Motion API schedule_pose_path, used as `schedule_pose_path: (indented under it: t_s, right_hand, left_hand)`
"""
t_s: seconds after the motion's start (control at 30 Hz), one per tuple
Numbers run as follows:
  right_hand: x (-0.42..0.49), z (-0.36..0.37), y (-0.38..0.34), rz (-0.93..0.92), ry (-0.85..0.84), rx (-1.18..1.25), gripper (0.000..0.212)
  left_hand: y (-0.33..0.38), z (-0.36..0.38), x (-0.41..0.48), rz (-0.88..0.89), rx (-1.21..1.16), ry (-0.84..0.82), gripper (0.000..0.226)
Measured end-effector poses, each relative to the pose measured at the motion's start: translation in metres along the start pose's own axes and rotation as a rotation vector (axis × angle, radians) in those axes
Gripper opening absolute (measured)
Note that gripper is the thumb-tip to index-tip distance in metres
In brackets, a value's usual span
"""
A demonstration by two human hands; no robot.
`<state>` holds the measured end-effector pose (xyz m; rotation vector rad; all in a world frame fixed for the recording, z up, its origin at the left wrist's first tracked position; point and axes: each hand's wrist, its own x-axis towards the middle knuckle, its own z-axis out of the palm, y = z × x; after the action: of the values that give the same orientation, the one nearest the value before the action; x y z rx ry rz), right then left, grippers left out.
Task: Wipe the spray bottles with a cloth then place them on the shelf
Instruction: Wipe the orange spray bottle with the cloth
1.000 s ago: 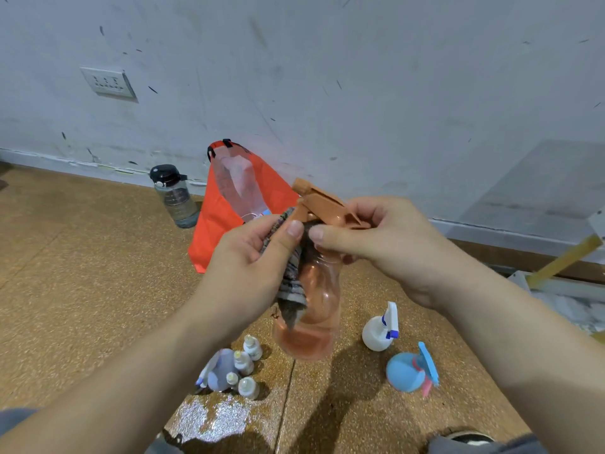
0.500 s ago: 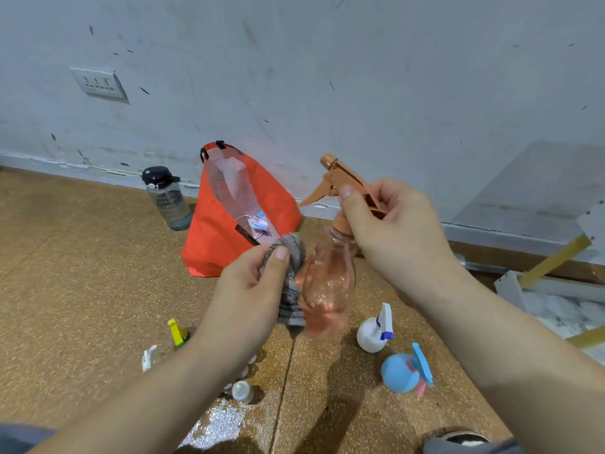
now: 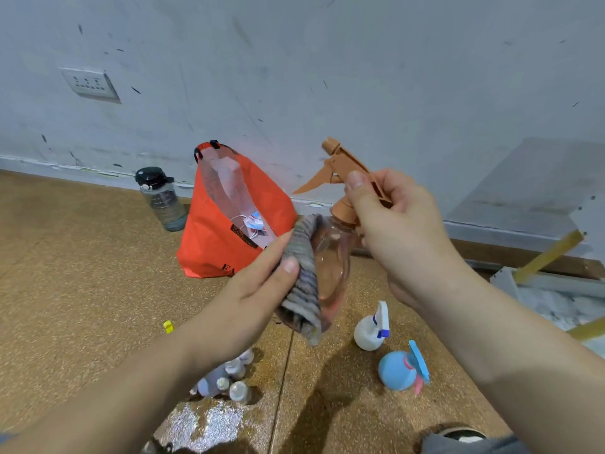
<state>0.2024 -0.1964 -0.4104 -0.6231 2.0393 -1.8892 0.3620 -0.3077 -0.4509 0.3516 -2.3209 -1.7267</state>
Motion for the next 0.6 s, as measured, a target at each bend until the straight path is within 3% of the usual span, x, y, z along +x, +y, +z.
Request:
schedule_pose_path:
  t_s: [0.07,0.17,0.27,0.37,0.43,0.53,0.6]
  right_hand:
    - [-0.003,0.000,-0.002,0.041,-0.014,0.086,0.022]
    - [-0.007,0.004,0.002,0.096,-0.010,0.112,0.021]
    - [-0.010,0.011,0.008,0.119,0.016,0.093,0.019]
    - [-0.018,0.020,0.013,0.105,0.041,0.062,0.019]
    - [-0.024,0.026,0.016,0.125,0.051,0.057,0.021]
    - [-0.023,0.028,0.013,0.161,0.077,0.133,0.024]
    - [-0.019,0.026,0.009,0.178,0.082,0.174,0.024]
  left_hand:
    - [-0.001,0.007,0.001,-0.089,-0.196,0.095,0.035]
    - [-0.010,0.015,0.004,-0.169,-0.246,0.189,0.034]
    - [-0.005,0.024,0.001,-0.087,-0.015,0.235,0.038]
    - [-0.003,0.048,-0.012,0.142,0.452,0.217,0.065]
    - [-0.012,0.055,-0.015,0.205,0.627,0.234,0.074]
    - [-0.025,0.034,-0.003,0.265,0.594,0.263,0.067]
    - [-0.026,0.019,0.002,0.213,0.403,0.262,0.056]
